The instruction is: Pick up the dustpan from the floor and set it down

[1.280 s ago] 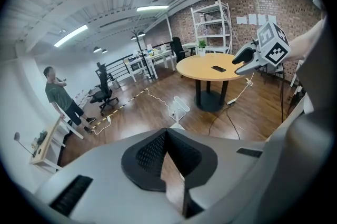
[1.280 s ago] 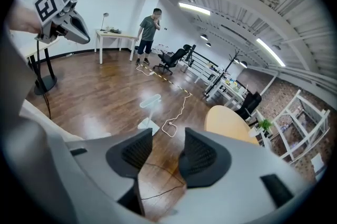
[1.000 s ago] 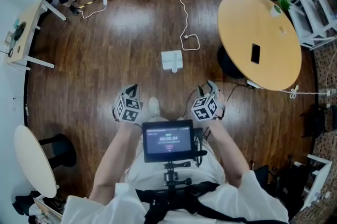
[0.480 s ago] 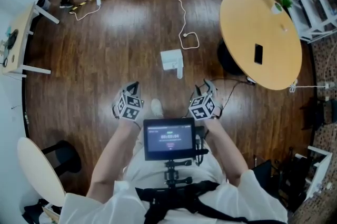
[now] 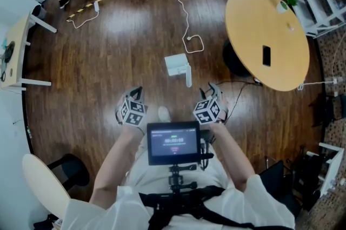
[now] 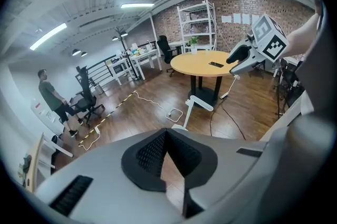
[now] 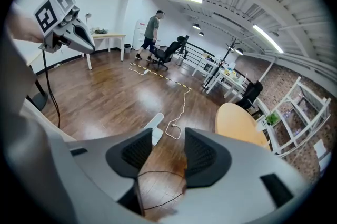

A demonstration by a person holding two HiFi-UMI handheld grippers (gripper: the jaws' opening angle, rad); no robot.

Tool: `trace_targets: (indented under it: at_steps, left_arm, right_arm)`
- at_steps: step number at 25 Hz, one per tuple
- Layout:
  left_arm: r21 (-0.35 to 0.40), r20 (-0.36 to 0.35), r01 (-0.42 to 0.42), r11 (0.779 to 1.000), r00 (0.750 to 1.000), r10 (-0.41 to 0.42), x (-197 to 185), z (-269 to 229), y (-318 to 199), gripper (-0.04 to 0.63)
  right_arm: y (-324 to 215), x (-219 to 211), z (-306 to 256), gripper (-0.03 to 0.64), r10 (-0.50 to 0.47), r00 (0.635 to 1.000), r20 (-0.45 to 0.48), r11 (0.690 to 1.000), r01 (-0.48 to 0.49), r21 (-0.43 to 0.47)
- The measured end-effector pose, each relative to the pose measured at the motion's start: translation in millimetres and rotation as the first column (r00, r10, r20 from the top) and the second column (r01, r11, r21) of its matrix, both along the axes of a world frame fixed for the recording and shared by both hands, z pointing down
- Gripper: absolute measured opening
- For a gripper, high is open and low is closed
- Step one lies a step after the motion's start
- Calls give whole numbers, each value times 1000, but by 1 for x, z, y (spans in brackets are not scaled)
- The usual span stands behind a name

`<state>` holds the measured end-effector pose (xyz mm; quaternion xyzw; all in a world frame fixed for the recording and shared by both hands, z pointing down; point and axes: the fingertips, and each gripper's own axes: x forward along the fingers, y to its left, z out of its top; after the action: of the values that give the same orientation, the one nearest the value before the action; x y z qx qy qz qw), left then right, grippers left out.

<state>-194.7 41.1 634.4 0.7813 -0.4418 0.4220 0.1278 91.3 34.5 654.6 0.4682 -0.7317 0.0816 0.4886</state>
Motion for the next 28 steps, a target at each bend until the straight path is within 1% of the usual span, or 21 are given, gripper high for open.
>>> trace_targets:
  at_steps: [10,16,23,28]
  left_arm:
    - [-7,-10,-57,998,998,57,-14,11,-25,-6]
    - [7,-12,-88,996,996,88,-23,13,-40,-6]
    - [23,-26,-82,996,996,83,-32,8,-49,-5]
    - [18,-37,-75,997,996,76,-39,14,-52,-6]
  right_arm:
    - [-13,-22,10,204,49,999,2,999,-49,-15]
    - [-26,-38,15,204,72,997,8,997,-72,-13]
    - [-40,-53,12,204,61,998,6,998,-61,-4]
    - [-48,-60,12,204,58,998,4,998,-58,-6]
